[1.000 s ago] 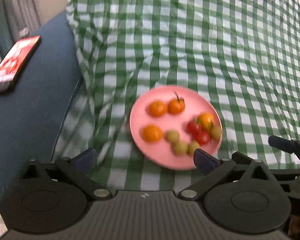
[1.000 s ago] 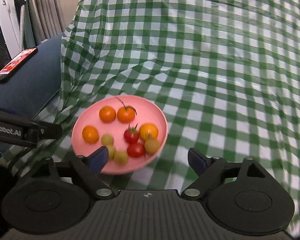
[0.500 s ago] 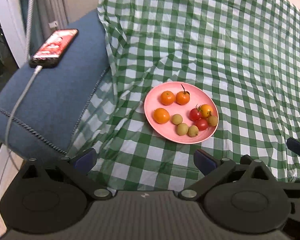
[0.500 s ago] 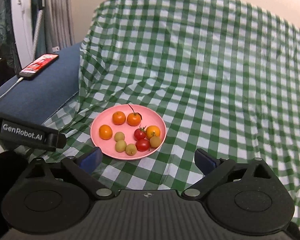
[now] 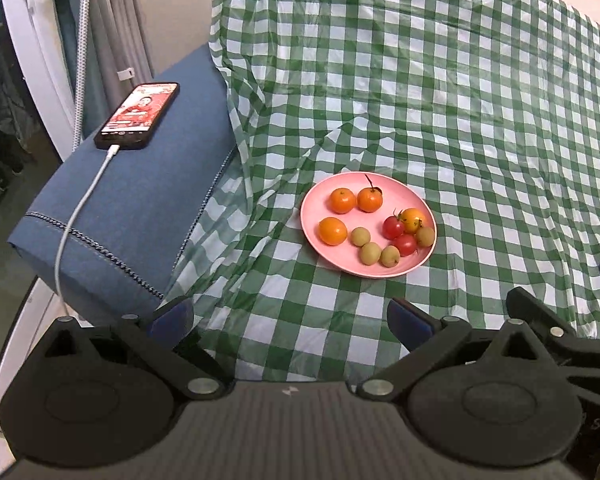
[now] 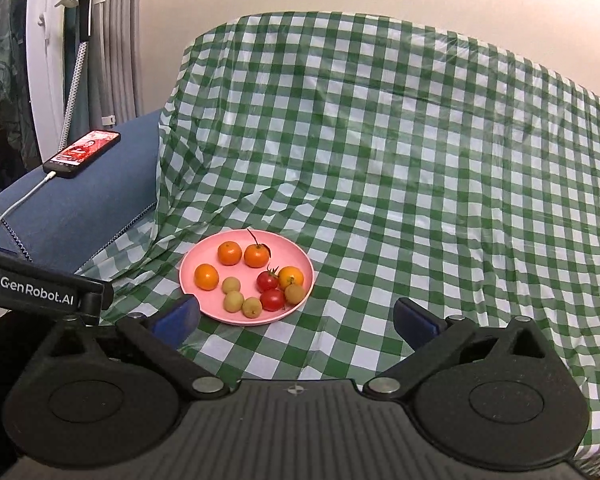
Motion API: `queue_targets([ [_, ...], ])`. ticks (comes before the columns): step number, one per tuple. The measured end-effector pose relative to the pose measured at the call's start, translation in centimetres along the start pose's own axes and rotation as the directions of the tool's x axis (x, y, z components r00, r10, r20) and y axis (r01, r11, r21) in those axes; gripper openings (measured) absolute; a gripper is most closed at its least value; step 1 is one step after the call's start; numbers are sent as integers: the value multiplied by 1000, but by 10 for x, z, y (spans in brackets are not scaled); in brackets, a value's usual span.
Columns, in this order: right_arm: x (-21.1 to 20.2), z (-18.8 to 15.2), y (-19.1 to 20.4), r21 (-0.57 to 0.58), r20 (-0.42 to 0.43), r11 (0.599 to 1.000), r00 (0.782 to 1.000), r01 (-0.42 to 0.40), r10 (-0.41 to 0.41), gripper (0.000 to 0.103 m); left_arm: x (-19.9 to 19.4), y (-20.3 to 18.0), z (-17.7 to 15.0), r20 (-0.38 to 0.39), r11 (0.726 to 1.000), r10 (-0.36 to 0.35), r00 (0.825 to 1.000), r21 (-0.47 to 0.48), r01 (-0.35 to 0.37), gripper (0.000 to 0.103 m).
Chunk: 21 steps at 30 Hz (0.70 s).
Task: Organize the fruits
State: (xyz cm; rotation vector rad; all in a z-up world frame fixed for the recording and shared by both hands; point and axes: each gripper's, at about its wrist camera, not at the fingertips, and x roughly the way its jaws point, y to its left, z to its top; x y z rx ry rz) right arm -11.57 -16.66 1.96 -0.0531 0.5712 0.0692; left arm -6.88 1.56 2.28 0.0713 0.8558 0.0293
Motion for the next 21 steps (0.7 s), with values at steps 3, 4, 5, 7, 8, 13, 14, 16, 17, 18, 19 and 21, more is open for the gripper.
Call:
queue_targets([
  [3, -4, -1, 3, -5, 4, 1000, 1000, -6, 6, 102, -3, 2, -3, 1, 1000, 7, 1000, 0, -7, 103],
  [4, -5, -1, 4, -6, 6, 1000, 1000, -6, 6, 102, -4, 3, -3, 2, 1000, 6, 1000, -3, -6, 103],
  [5, -6, -1, 5, -7, 8, 1000, 1000, -7, 7, 102, -4, 3, -4, 5, 1000, 4, 1000, -6, -4, 103],
  [7, -8, -1, 5, -8, 10, 1000, 1000, -7, 7, 102, -6, 4, -4, 12, 1000, 1, 1000, -6, -1, 103],
  [8, -9, -1, 6, -8, 11, 1000, 1000, -6, 6, 102, -7, 3, -4, 18, 1000, 0, 1000, -2, 0, 103],
  [13, -10, -1, 6, -6, 12, 1000, 1000, -4, 4, 102, -8, -3, -3, 42, 999, 23, 999, 30, -24, 103],
  [14, -10, -1, 6, -6, 12, 1000, 1000, -4, 4, 102, -7, -3, -3, 42, 999, 31, 999, 34, -32, 103],
  [16, -10, -1, 7, -5, 13, 1000, 1000, -2, 2, 102, -5, -4, -3, 36, 998, 46, 998, 40, -48, 103],
  [17, -10, -1, 7, -4, 13, 1000, 1000, -2, 2, 102, -4, -3, -3, 32, 998, 47, 998, 39, -48, 103],
  [18, -10, -1, 7, -5, 13, 1000, 1000, -3, 3, 102, -3, -3, -4, 22, 998, 45, 999, 36, -46, 103],
  [19, -10, -1, 7, -4, 12, 1000, 1000, -2, 2, 102, -1, -2, -3, 8, 998, 41, 999, 38, -42, 103],
  [21, -10, 0, 7, -3, 10, 1000, 1000, -3, 3, 102, 1, -1, -4, -4, 999, 39, 999, 35, -39, 103],
])
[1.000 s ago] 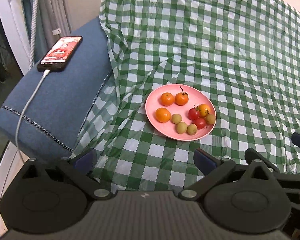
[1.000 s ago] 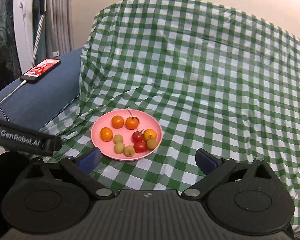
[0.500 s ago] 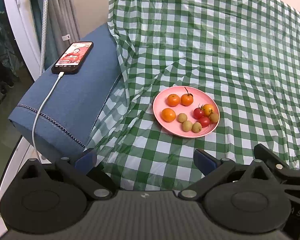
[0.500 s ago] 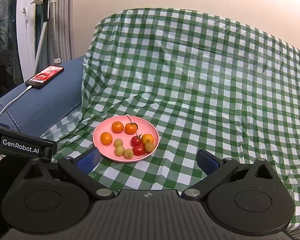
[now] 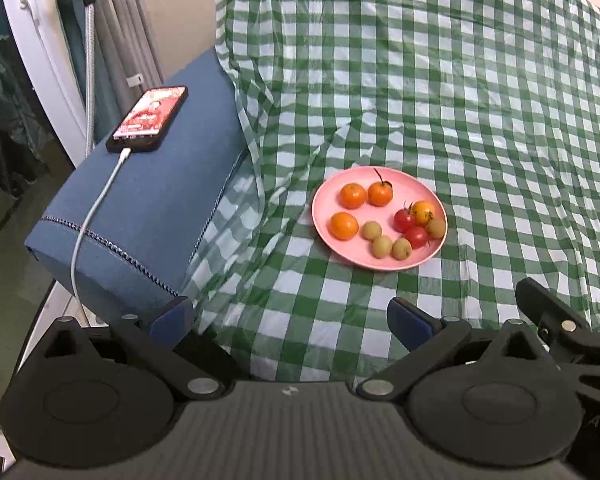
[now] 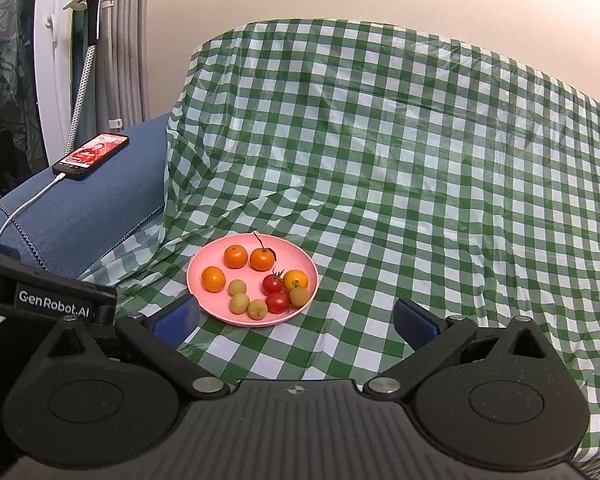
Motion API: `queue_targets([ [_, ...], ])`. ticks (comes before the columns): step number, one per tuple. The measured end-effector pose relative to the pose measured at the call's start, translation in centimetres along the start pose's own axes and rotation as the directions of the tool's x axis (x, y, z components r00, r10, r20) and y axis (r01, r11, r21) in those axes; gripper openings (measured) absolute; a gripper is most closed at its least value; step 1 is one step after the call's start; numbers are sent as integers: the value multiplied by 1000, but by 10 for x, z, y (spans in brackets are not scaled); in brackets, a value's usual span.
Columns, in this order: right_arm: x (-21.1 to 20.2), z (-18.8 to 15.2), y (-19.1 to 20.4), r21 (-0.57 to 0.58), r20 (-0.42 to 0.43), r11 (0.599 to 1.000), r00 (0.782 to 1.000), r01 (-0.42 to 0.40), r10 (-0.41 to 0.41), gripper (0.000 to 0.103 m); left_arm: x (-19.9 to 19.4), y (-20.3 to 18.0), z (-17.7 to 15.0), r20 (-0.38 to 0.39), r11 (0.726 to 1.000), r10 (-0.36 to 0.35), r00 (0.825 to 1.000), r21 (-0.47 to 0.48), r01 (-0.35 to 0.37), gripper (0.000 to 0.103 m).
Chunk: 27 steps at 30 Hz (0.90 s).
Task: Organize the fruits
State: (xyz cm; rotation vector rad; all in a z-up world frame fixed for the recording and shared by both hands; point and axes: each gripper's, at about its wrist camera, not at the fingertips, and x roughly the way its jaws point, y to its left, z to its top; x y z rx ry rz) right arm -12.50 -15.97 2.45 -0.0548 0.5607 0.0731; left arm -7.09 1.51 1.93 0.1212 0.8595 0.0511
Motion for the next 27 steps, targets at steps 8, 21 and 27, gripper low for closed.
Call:
queue_targets([
  [8, 0, 0, 0, 4, -5, 1000, 1000, -3, 3, 102, 5, 4, -2, -21, 1000, 2, 1000, -11, -2, 103],
  [21, 2, 0, 1, 7, -5, 1000, 1000, -4, 4, 102, 5, 3, -2, -20, 1000, 7, 1000, -8, -7, 103],
  [27, 5, -1, 2, 16, -1, 999, 999, -45, 45, 102, 8, 4, -3, -22, 1000, 20, 1000, -21, -21, 103],
])
